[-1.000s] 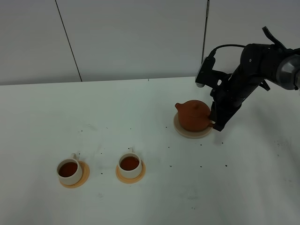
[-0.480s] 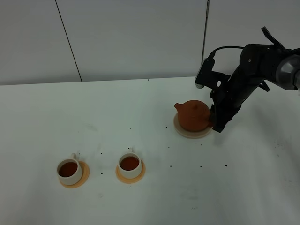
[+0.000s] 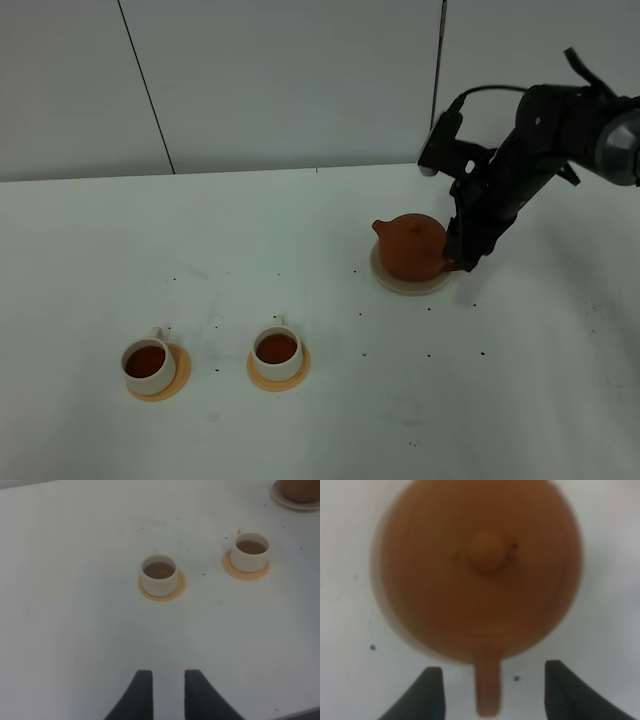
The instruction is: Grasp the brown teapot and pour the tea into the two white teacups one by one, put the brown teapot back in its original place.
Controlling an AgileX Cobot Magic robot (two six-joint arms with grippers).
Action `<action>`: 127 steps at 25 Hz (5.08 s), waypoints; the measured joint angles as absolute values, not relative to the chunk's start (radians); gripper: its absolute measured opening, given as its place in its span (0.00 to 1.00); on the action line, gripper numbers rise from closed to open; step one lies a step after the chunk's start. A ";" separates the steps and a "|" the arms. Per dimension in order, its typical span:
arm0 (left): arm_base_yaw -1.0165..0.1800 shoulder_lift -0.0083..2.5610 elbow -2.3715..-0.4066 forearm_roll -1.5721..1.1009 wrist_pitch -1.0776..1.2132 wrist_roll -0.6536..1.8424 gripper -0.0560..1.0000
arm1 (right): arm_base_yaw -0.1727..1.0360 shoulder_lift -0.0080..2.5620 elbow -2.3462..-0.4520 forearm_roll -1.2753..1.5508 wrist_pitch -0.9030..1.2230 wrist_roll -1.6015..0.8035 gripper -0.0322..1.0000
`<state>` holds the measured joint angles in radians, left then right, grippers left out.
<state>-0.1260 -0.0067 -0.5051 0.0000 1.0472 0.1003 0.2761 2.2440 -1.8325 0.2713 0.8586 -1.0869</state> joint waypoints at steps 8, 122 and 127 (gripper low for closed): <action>-0.126 -0.007 -0.505 0.000 1.047 0.100 0.27 | 0.268 2.115 -1.832 0.195 0.938 -0.980 0.44; -0.126 -0.007 -0.505 0.006 1.047 0.100 0.27 | -0.123 -0.007 -0.489 0.249 1.070 -0.080 0.05; -0.126 -0.007 -0.505 0.007 1.047 0.100 0.27 | -0.123 -0.007 -0.489 0.249 1.070 -0.080 0.06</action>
